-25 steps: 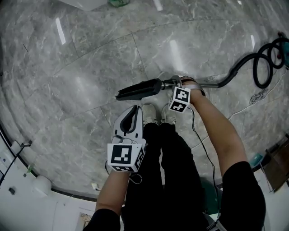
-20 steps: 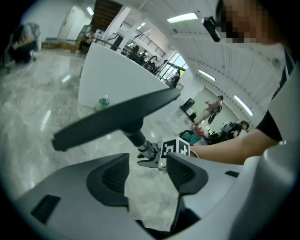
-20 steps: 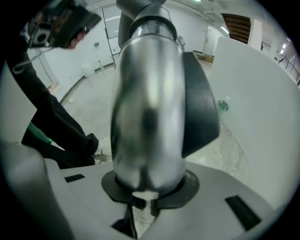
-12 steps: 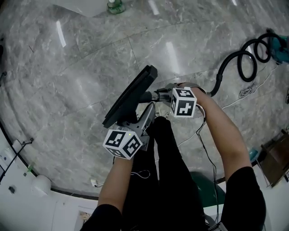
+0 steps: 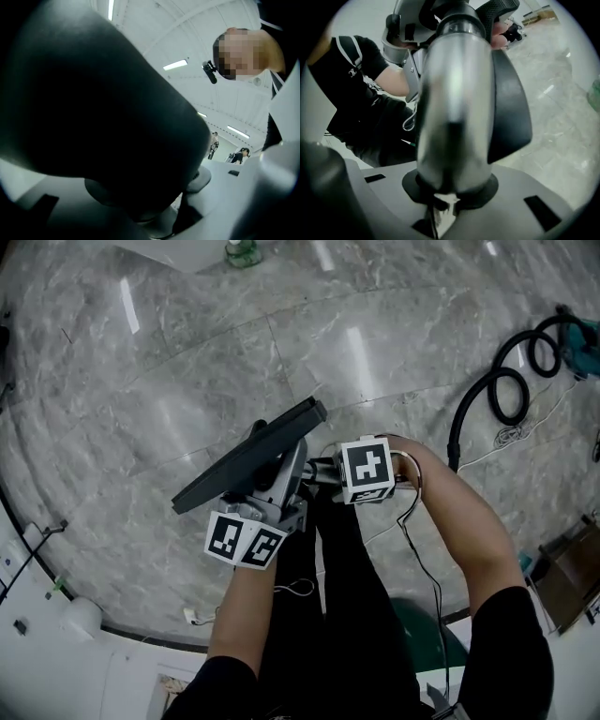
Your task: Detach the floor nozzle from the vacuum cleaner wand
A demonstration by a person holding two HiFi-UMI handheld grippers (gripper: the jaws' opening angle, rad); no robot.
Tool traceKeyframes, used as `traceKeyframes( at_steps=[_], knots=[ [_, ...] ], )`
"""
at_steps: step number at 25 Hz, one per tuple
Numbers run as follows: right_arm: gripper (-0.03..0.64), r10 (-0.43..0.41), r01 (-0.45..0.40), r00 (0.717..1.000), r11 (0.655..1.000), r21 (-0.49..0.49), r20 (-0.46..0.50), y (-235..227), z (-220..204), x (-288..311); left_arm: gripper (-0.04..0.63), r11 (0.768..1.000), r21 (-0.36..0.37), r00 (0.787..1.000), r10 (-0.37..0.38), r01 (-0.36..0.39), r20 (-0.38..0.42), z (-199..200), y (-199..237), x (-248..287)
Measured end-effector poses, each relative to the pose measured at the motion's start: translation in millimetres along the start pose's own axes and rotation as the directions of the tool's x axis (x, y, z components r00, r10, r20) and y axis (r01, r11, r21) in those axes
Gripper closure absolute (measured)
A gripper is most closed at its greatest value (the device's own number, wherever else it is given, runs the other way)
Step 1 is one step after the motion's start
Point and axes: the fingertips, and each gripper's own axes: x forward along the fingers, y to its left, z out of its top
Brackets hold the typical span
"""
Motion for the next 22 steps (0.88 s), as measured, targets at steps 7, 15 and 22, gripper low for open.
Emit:
traceKeyframes(
  at_steps=[7,15,22],
  knots=[
    [0.523,-0.037,0.036,0.999,0.998,0.043,0.031,0,16,16,0.391,0.987,0.081,0.985,0.145,-0.138,-0.091,-6,24,-12],
    [0.547,-0.619,0.600,0.776,0.783,0.161,0.118,-57,28,18,0.413,0.890,0.151,0.883,0.449,-0.430,-0.134,-15,59,-30],
    [0.555,-0.530,0.458,0.773,0.847,0.271,0.348,-40,58,24,0.430,0.948,0.269,0.955,0.226,-0.171,-0.190,3,30,-8]
  ],
)
